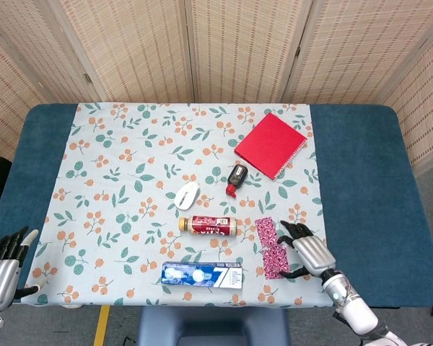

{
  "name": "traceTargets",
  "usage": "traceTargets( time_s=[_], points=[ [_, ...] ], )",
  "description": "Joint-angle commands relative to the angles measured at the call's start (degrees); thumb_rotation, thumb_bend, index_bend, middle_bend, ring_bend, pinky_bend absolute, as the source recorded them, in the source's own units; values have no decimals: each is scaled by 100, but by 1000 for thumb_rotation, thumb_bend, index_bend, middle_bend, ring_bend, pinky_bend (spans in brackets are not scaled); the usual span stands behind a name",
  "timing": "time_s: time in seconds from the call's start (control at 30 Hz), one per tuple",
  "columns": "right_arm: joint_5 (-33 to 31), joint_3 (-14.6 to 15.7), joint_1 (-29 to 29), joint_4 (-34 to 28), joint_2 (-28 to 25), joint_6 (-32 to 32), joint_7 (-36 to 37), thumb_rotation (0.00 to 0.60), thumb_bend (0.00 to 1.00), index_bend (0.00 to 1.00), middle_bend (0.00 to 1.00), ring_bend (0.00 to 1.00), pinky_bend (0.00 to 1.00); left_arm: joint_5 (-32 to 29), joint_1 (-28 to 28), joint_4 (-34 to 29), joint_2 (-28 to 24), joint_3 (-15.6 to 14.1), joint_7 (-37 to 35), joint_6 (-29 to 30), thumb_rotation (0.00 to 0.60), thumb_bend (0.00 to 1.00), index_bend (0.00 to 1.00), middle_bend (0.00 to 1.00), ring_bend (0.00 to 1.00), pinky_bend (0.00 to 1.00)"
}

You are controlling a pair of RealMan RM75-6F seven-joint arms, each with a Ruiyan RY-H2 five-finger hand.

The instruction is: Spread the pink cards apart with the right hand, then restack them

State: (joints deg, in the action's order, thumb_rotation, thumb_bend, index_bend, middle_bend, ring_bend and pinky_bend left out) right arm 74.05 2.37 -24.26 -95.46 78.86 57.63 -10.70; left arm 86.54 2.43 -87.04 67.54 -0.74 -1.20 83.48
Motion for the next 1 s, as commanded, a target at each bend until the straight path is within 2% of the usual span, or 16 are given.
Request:
traceTargets(
  time_s=[0.03,0.53,1.0],
  points=[
    [-37,11,-8,61,102,-79,-28,453,205,291,15,0,0,62,9,98,19,-22,-110,7,600,242,79,4,33,0],
    [41,16,-124,171,196,-336,-18,447,205,290,7,0,0,55,-3,234,75,-43,-218,-4,600,242,79,4,33,0],
    [-83,7,-88,242,312,-346,-87,449,206,240,6,0,0,50,10,239,68,-57,-228,-40,600,242,79,4,33,0]
  ],
)
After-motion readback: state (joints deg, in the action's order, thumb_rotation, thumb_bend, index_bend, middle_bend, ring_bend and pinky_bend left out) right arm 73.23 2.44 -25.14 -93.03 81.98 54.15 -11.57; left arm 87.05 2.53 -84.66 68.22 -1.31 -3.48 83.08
